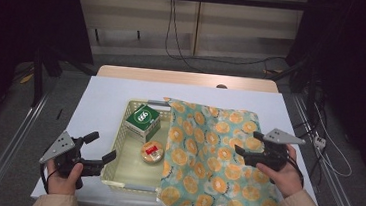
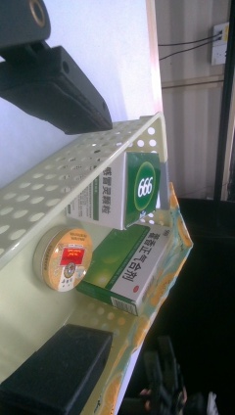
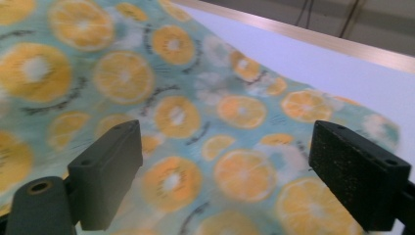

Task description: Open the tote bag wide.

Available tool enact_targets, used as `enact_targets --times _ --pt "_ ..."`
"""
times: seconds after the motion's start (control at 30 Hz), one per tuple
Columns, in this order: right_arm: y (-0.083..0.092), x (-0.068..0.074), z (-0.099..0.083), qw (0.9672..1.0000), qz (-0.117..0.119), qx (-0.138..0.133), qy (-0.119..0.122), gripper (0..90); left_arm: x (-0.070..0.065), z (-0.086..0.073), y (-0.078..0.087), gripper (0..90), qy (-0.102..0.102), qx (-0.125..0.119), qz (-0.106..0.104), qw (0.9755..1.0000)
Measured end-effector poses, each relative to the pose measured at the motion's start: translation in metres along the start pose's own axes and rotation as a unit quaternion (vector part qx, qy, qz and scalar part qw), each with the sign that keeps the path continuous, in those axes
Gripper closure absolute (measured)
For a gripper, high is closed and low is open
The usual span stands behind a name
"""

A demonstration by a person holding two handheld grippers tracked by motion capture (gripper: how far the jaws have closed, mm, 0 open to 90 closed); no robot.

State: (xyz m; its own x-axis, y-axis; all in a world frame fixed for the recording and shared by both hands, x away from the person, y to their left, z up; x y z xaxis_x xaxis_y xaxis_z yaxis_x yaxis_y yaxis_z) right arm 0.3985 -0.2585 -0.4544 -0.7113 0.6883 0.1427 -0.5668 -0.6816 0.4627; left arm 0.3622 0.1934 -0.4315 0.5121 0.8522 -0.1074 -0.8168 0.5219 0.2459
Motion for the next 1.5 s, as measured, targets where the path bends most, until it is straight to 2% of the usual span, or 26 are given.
enact_targets --times 0.07,0.1,0.17,0.27,0.3,0.33,0.47,0.5,0.67,0.77,0.87,1.0,1.13,1.23,1.33,1.4,1.43,1.5 --pt "-0.002 -0.006 0.004 1.0000 -0.002 0.001 -0.002 14.1 0.000 0.000 0.000 4.6 0.000 0.000 0.000 1.0000" --pt "-0.007 -0.019 0.009 1.0000 -0.001 0.005 0.001 11.4 0.000 0.000 0.001 4.6 0.001 0.000 0.000 1.0000" --pt "-0.011 -0.031 0.010 0.9998 -0.012 0.007 -0.012 12.7 0.000 0.000 0.002 4.6 0.001 0.000 0.001 1.0000" --pt "-0.019 -0.049 0.006 0.9991 -0.024 0.018 -0.031 12.4 0.000 0.000 0.003 4.6 0.001 0.000 0.000 1.0000" --pt "-0.019 -0.049 0.006 0.9991 -0.024 0.018 -0.031 12.4 0.000 0.000 0.003 4.6 0.001 -0.001 -0.001 1.0000" --pt "-0.025 -0.061 0.002 0.9983 -0.029 0.026 -0.043 12.2 0.000 -0.001 0.003 4.6 0.000 0.001 -0.001 1.0000" --pt "-0.034 -0.077 0.000 0.9976 -0.035 0.038 -0.045 10.4 -0.003 -0.001 0.002 4.6 -0.004 0.004 -0.005 1.0000" --pt "-0.034 -0.077 0.000 0.9976 -0.035 0.038 -0.045 10.4 -0.003 -0.001 0.002 4.6 -0.004 0.004 -0.005 1.0000" --pt "-0.059 -0.090 0.006 0.9980 -0.017 0.052 -0.033 11.7 -0.005 0.000 0.000 4.6 -0.003 0.004 -0.007 1.0000" --pt "-0.073 -0.095 0.010 0.9980 0.000 0.049 -0.039 14.6 -0.006 0.001 -0.001 4.6 -0.006 0.003 -0.009 0.9999" --pt "-0.084 -0.101 0.012 0.9979 0.005 0.058 -0.030 16.9 -0.007 0.001 -0.001 4.6 -0.004 0.004 -0.008 0.9999" --pt "-0.096 -0.112 0.017 0.9976 0.007 0.059 -0.035 17.5 -0.006 0.003 -0.001 4.6 0.000 0.002 -0.007 1.0000" --pt "-0.106 -0.119 0.015 0.9957 0.005 0.086 -0.033 19.0 -0.007 0.002 -0.002 4.6 -0.001 0.004 -0.009 0.9999" --pt "-0.112 -0.121 0.017 0.9952 0.008 0.091 -0.035 20.5 -0.008 0.002 -0.003 4.6 0.002 0.006 -0.011 0.9999" --pt "-0.120 -0.121 0.017 0.9943 0.016 0.102 -0.026 24.8 -0.009 0.001 -0.004 4.6 0.003 0.008 -0.014 0.9999" --pt "-0.126 -0.122 0.016 0.9931 0.014 0.116 -0.010 26.3 -0.009 0.001 -0.004 4.6 0.002 0.008 -0.014 0.9999" --pt "-0.129 -0.121 0.016 0.9925 0.021 0.120 -0.005 28.6 -0.008 0.001 -0.004 4.6 0.003 0.009 -0.016 0.9998" --pt "-0.133 -0.121 0.013 0.9923 0.023 0.121 -0.005 32.4 -0.007 0.001 -0.004 4.6 0.004 0.009 -0.013 0.9999"
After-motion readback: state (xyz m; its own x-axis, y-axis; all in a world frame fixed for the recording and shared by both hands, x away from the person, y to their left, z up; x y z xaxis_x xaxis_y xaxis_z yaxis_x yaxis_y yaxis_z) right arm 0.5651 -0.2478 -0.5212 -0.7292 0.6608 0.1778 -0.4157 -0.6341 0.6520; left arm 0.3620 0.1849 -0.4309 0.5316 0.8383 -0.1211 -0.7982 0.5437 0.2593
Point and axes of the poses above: each handheld gripper's, and its own axes: y roughly backward along the jaws, z roughly out of its top, x roughly to its left, the point moved 8 cm from there along -y, roughly forward along the jaws, and after that the axes turned 15 degrees about z, right-handed, at the moved point
